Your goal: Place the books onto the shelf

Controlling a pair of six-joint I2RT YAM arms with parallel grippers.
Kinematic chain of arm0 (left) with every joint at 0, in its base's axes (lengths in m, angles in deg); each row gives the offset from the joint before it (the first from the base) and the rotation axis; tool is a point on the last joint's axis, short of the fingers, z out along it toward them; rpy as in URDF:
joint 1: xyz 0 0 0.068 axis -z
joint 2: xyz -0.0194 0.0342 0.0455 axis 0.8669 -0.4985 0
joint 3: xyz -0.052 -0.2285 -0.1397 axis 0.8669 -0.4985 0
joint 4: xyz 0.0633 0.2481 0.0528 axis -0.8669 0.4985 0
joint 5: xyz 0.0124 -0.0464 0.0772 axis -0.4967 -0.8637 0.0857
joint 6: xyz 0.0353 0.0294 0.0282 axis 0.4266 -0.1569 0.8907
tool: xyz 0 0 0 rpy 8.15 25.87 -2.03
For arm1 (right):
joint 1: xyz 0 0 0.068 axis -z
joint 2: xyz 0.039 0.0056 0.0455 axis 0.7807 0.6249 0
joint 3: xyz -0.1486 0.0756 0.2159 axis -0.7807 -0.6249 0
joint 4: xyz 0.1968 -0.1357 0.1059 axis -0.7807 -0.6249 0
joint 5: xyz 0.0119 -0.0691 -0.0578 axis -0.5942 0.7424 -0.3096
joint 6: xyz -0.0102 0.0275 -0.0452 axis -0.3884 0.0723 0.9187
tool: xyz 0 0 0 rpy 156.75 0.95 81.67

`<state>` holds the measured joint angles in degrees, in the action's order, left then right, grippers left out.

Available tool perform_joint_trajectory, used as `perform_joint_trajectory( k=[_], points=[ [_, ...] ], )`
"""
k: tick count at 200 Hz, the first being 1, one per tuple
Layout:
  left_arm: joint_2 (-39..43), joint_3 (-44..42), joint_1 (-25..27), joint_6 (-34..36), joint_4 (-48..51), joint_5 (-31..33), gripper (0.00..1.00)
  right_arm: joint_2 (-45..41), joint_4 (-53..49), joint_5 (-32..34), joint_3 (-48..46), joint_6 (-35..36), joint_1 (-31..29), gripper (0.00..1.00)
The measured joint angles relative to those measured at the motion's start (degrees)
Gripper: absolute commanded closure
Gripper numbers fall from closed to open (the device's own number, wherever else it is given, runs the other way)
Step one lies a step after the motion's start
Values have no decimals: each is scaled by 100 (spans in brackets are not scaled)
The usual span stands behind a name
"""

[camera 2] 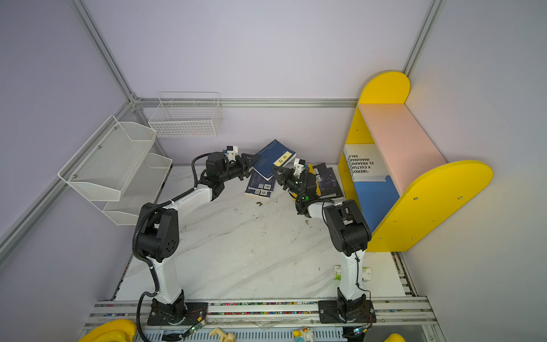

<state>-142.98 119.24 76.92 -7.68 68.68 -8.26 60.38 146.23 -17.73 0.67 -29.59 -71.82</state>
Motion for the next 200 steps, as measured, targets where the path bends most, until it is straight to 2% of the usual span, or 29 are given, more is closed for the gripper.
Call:
perform_joint_trajectory(
  k=[20, 47, 62, 85, 102, 132, 166, 182, 200],
  points=[
    [264, 0, -199, 570, 518, -256, 19, -61, -170, -514, 0, 66, 175, 92],
    [555, 192, -636, 1364, 1342, -715, 17, -413, -833, -1381, 4, 435, 627, 92],
    [538, 562, -857, 1860, 1917, -1003, 18, -726, -1659, -1867, 87, 990, 846, 91],
    [365, 1163, -966, 2406, 2549, -1515, 19, -1056, -3381, -2365, 608, 2212, 949, 93],
    [269, 1327, -909, 2636, 2758, -1834, 19, -1246, -3995, -2677, 686, 2697, 892, 93],
    [114, 1335, -739, 2806, 3042, -2229, 20, -1357, -4142, -3051, 520, 2774, 811, 93],
    [-57, 1335, -573, 2815, 3104, -2559, 23, -1355, -4131, -3178, 455, 2706, 702, 93],
    [-85, 1335, -483, 2811, 3101, -2686, 29, -1296, -4096, -3246, 498, 2680, 634, 93],
    [-111, 1335, -382, 2776, 3104, -2771, 43, -1137, -3978, -3362, 605, 2612, 535, 93]
  ],
)
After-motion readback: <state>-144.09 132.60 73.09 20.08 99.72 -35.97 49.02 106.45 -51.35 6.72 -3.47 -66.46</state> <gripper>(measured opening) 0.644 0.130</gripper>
